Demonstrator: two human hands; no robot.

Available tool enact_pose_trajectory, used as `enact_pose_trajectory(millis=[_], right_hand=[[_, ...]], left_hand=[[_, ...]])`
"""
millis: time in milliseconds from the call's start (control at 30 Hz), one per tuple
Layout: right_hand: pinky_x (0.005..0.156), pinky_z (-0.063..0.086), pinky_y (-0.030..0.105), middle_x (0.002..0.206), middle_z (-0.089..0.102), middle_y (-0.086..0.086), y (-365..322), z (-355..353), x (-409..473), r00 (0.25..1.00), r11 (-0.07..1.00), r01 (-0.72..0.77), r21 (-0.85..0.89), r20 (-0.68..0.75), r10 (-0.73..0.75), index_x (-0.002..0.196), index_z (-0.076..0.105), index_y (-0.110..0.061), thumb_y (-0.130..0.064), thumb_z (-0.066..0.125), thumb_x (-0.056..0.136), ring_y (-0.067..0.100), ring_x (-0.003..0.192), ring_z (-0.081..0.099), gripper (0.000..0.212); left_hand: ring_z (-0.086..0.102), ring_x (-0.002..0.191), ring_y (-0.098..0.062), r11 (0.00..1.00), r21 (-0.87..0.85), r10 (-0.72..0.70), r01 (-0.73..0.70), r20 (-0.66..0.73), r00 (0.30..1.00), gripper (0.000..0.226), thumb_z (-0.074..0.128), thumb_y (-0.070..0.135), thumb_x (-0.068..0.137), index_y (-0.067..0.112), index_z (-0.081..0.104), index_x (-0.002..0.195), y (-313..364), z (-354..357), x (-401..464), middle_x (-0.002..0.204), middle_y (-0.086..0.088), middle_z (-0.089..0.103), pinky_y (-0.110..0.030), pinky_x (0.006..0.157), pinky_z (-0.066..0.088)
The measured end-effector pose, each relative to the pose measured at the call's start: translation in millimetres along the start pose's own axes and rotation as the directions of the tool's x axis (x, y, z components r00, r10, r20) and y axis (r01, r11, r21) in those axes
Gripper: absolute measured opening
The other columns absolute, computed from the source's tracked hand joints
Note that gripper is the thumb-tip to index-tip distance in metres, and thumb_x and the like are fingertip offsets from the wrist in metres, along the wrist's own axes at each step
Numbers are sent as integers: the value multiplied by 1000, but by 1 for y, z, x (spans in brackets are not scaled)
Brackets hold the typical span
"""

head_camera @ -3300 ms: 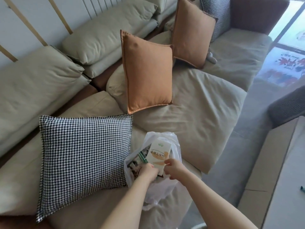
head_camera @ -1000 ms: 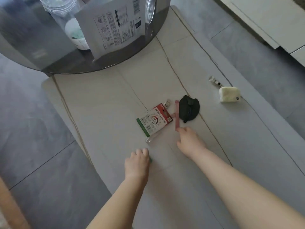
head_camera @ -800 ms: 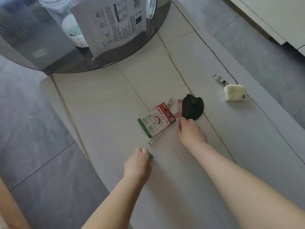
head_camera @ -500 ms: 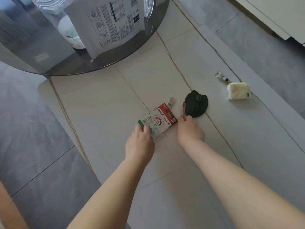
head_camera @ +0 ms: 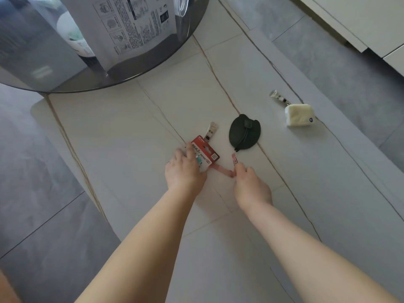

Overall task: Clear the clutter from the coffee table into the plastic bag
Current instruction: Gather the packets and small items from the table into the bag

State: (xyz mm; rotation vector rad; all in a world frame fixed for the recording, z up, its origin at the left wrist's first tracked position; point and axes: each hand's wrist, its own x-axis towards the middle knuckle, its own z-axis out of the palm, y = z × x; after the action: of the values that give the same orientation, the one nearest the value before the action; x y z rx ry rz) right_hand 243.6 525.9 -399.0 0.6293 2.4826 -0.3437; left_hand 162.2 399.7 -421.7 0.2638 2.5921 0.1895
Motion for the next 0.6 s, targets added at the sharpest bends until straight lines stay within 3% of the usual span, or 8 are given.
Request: enact_pose_trajectory(millis=[133, 300, 367, 467, 600], right_hand=[[65, 36, 32, 121, 51, 10, 0, -9, -15, 1000, 998, 15, 55, 8, -15, 131, 33, -11, -6, 41, 95, 33, 100, 61, 37], [69, 38, 32, 124, 49, 8, -4, -26, -44, 997, 998, 41, 55, 60, -45, 127, 43, -13, -14, 41, 96, 31, 108, 58, 31], [74, 42, 33, 125, 49, 8, -6, -33, -61, 995, 998, 54, 40, 88, -57, 127, 43, -13, -18, 41, 96, 31, 111, 57, 31], [82, 44, 34, 126, 48, 8, -10, -45, -95, 989, 996, 85, 10, 118, -86, 124, 45, -13, -21, 39, 96, 31, 113, 54, 29], [85, 44, 36, 125, 50, 7, -20, -63, -147, 978, 985, 173, 12, 117, -173, 120, 46, -13, -21, 37, 96, 33, 112, 54, 27]], left_hand=[[48, 119, -27, 991, -92, -96, 96, 2, 995, 88, 51, 59, 87, 18, 9, 152, -5, -8, -20, 128, -9, 42, -37, 94, 42], [49, 119, -27, 978, -131, -164, 163, 4, 986, 88, 49, 61, 86, 18, 9, 152, -14, -28, -54, 128, -9, 43, -36, 95, 43], [52, 115, -27, 958, -193, -213, 214, 25, 977, 84, 45, 66, 85, 19, 17, 149, -17, -36, -76, 124, -8, 46, -37, 91, 45], [55, 99, -27, 909, -298, -282, 291, 73, 956, 60, 41, 60, 86, 20, 43, 130, -23, -48, -118, 110, -6, 51, -33, 76, 43], [59, 88, -26, 792, -484, -359, 371, 121, 926, 42, 37, 51, 88, 18, 54, 109, -40, -63, -185, 98, -7, 63, -32, 64, 38]])
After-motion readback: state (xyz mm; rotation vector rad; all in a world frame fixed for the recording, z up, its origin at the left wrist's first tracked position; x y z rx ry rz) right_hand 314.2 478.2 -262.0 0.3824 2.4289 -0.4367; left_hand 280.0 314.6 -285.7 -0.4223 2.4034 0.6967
